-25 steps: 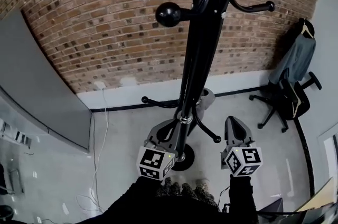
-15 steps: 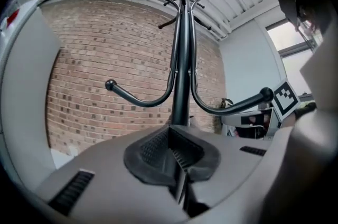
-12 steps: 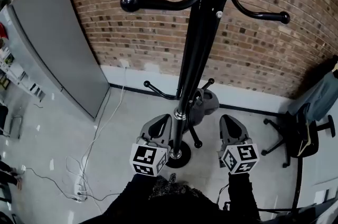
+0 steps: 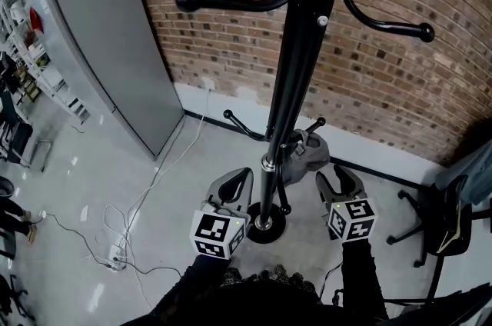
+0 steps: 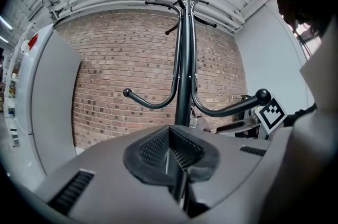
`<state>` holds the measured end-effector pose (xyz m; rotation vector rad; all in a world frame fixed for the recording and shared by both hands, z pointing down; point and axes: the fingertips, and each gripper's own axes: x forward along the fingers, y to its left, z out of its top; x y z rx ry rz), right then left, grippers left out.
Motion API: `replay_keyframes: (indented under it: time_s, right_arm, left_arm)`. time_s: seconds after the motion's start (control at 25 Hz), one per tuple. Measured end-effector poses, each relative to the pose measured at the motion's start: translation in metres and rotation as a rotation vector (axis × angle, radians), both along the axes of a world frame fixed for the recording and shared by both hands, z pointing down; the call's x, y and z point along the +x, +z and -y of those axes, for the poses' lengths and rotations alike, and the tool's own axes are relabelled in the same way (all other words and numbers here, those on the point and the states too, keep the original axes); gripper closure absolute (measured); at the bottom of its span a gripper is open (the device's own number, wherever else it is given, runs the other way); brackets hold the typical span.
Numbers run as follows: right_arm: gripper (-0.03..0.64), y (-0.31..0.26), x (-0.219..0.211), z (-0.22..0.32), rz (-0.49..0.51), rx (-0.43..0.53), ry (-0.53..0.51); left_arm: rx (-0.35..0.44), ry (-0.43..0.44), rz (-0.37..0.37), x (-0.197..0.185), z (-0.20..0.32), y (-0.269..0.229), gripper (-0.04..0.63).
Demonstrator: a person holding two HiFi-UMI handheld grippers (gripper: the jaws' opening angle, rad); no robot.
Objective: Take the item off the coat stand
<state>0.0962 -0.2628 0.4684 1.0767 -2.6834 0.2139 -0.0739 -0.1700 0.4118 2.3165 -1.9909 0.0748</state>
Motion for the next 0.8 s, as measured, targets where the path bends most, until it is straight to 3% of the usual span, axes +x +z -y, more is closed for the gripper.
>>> replay_keyframes:
  time_s: [0.2, 0.56, 0.72, 0.8]
  right_arm:
    - [0.348, 0.018, -0.009, 0.025, -0.075, -0.017, -0.055]
    - [0.347, 0.027, -0.044, 0.048, -0.204, 0.023, -0.222]
    - [0.35, 0.033, -0.048, 0.053, -0.221, -0.01, -0.215]
    - [0.405, 0.033, -0.048, 0.054, -0.216, -0.017, -0.194]
  left_arm:
    - [0.001, -0.036, 0.019, -0.005, -0.004, -0.004, 0.588]
    - [-0.005, -0.068, 0.027, -0.014, -0.007, -0.004, 0.588]
    - [0.001, -0.068, 0.03, -0.017, -0.009, -0.007, 0.588]
    - [0.0, -0.067, 0.032, -0.019, -0.01, -0.007, 0.588]
